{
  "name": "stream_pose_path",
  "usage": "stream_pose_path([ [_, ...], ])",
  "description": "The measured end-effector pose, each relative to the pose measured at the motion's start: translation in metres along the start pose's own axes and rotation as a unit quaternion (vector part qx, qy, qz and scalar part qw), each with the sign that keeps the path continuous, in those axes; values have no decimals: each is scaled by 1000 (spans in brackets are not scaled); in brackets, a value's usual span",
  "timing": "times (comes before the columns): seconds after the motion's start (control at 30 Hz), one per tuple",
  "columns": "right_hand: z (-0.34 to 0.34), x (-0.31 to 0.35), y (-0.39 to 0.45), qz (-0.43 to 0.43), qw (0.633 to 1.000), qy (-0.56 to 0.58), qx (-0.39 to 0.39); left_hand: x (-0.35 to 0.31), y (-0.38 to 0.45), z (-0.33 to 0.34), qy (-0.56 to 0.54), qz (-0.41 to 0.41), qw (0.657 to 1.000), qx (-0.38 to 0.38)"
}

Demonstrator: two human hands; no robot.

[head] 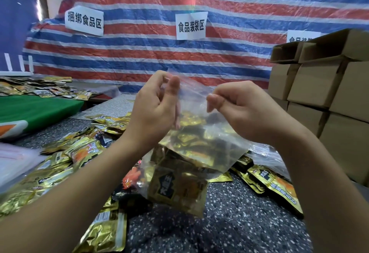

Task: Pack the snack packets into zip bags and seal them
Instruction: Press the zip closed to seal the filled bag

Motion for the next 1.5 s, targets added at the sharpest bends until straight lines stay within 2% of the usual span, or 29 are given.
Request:
stream_pose_path([
  [0.1,-4,-10,4,48,995,74,-48,24,-1,9,-63,-122,987,80],
  [0.2,5,-25,4,110,978,162,-68,55,-19,31,-29,-246,943,222],
  [0.23,9,-28,4,123,974,178,-61,61,-26,38,-31,-269,931,246],
  [0.3,20,-35,3,141,974,177,-26,65,-31,45,-53,-288,928,231],
  [0.4,38,-49,-2,147,984,39,97,70,-30,46,-37,-290,938,183],
  [0.43,45,-55,-6,153,978,5,143,72,-31,45,-13,-290,941,172],
  [0.57,85,-63,-21,148,940,-1,307,80,-35,47,17,-289,947,141],
  [0.63,102,-65,-23,136,934,-42,329,79,-36,50,46,-275,950,139],
  [0.73,110,-70,-19,135,948,-23,286,87,-37,49,72,-263,956,109],
  [0.87,84,-99,-20,250,945,86,193,90,-30,29,34,-266,963,19],
  [0.93,55,-123,-16,322,932,156,60,84,-24,20,22,-255,967,-4],
  [1.0,23,-150,-11,378,901,188,-97,80,-22,14,43,-246,968,-19],
  [1.1,-34,-186,16,354,888,73,-286,74,-23,16,74,-234,969,-6],
  [1.17,-62,-196,43,308,886,-80,-335,68,-22,18,81,-229,970,8],
  [1.2,-68,-198,55,283,885,-161,-332,66,-21,18,81,-227,970,15],
  [1.27,-59,-199,75,218,881,-318,-275,64,-21,20,82,-228,970,30],
  [1.33,-22,-213,83,167,896,-385,-145,65,-23,19,79,-232,969,39],
  [1.37,6,-227,81,176,902,-393,-37,66,-24,19,75,-235,968,42],
  [1.4,34,-242,73,202,895,-390,76,67,-25,19,68,-239,968,44],
  [1.43,54,-253,62,233,884,-376,155,67,-25,19,62,-240,968,47],
  [1.47,65,-259,54,253,881,-354,185,67,-25,20,58,-240,968,50],
  [1.5,69,-260,51,262,887,-333,183,66,-24,20,57,-238,968,55],
])
Point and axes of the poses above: each hand's wrist, its own y-axis towards the middle knuckle, its own z-axis out of the palm, x = y × z, the point moved 8 cm from there along y, towards the middle knuckle, and after that the axes turned 4 degrees about -z, right-handed, at the moved point
